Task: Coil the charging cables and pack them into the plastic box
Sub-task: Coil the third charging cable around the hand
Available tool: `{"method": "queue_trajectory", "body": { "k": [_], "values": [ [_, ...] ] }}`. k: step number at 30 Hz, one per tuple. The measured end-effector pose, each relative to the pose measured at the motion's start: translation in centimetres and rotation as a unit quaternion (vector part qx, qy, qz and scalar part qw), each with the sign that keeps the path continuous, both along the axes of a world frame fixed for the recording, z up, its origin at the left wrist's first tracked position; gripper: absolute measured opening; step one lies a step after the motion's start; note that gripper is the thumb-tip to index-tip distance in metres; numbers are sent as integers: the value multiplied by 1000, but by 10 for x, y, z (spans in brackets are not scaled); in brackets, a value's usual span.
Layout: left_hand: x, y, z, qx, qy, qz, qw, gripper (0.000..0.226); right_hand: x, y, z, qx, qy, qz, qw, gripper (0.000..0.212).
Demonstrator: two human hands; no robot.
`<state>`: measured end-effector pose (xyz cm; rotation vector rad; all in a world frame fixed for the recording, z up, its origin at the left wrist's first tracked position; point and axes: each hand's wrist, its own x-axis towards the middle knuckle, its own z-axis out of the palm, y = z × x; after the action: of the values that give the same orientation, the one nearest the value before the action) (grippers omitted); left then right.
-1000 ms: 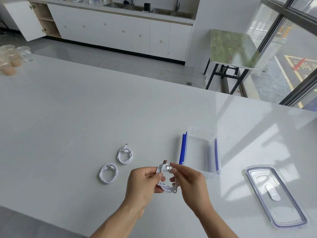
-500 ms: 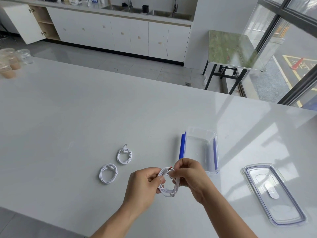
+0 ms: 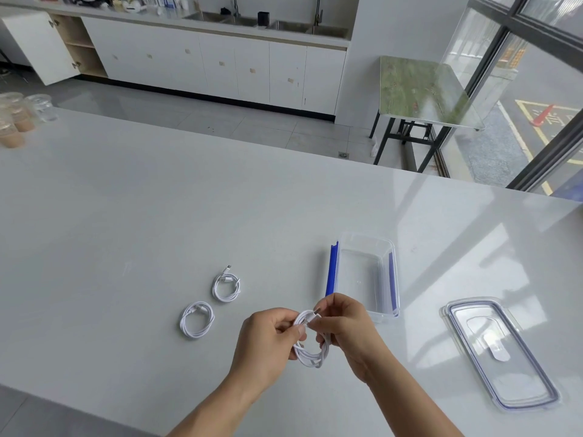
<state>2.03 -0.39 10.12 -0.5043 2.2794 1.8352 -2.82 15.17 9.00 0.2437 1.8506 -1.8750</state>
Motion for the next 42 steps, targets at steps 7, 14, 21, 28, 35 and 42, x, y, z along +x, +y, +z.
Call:
{"method": "queue_trajectory", "body": {
  "k": [7,14,21,28,35,42],
  "values": [
    [-6,-7,3,25,9,14,1000,18,-3,5,0,-62,28,38,997,10],
    [-5,-5,2,55,19,45,997,17,7,-3,-15,297,414,103,854,17],
    [-3,-3,1,98,0,69,993,17,10,-5,-22,331,452,129,818,25],
    [-4,-1,-1,99,-7,71,993,16,17,-6,-23,365,469,111,796,16],
    [-3,-3,-7,79,1,60,995,20,12,-4,-21,307,362,50,879,17],
    [-2,-4,-8,82,-9,74,994,14,6,4,-6,250,244,102,931,9]
  ]
}}
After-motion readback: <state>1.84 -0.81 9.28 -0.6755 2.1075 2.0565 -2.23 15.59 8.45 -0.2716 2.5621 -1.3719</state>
